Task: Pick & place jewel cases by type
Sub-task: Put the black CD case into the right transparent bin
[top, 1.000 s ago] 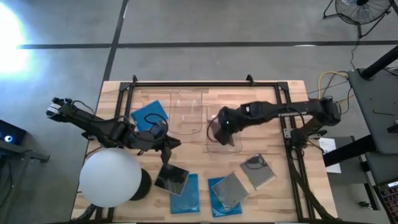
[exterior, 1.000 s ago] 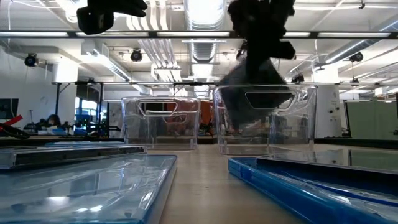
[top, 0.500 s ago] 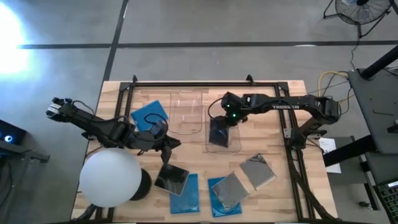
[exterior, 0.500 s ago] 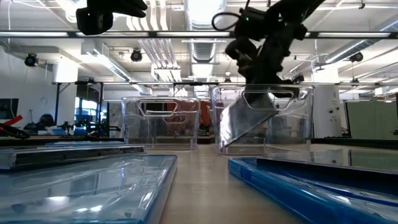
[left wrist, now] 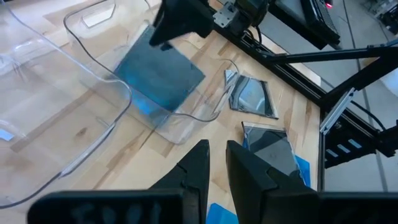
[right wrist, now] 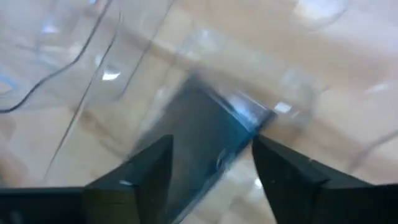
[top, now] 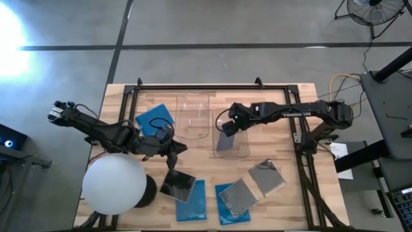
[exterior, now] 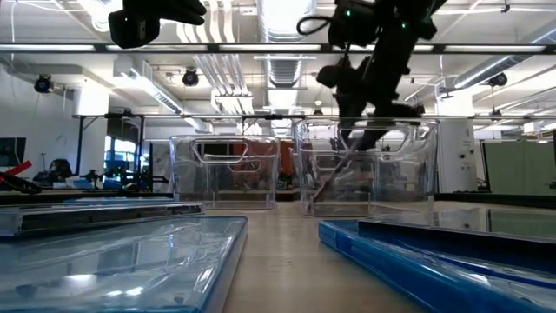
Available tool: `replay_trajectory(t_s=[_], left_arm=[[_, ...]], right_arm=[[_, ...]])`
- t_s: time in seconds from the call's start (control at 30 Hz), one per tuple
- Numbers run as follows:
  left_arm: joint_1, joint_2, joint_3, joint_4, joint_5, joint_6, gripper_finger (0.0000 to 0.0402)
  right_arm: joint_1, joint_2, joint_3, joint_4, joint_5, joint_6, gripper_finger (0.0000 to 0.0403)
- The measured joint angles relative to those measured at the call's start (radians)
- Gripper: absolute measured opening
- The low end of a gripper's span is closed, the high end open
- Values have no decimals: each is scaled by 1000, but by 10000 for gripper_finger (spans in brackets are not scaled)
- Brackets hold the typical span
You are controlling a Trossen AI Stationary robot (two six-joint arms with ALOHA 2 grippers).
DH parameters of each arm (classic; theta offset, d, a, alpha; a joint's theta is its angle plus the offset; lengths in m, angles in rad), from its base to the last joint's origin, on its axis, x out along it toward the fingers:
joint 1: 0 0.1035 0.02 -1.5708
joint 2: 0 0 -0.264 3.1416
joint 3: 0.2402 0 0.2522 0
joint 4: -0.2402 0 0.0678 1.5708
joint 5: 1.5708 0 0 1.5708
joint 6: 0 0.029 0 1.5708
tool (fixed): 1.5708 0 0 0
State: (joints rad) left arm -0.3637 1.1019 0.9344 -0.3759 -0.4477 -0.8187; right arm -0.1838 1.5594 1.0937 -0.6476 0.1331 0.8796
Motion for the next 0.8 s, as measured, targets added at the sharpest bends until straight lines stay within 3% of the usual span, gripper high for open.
replay_trajectory(t_s=[0.1, 0.3, 0.37, 0.43, 0.57, 0.67, 0.8], left_arm=[[0, 0, -2, 0, 0, 1, 37], [0, 1, -6, 0, 0, 1, 37], [0, 1, -6, -1, 0, 5, 37], [0, 1, -6, 0, 0, 9, 37], [0, 1, -6, -1, 1, 6, 37], [0, 7, -6, 0, 13, 3, 37], [0, 32, -6, -5, 47, 38, 37]], right_arm=[[21, 0, 70, -113, 152, -29, 251], [99, 0, 221, -420, 623, -2, 273], [129, -1, 261, -459, 689, -8, 272], [144, -1, 289, -469, 646, -36, 268], [137, 0, 298, -469, 338, -36, 256], [163, 1, 277, -470, 185, 22, 245], [245, 1, 264, -463, 106, 85, 229]])
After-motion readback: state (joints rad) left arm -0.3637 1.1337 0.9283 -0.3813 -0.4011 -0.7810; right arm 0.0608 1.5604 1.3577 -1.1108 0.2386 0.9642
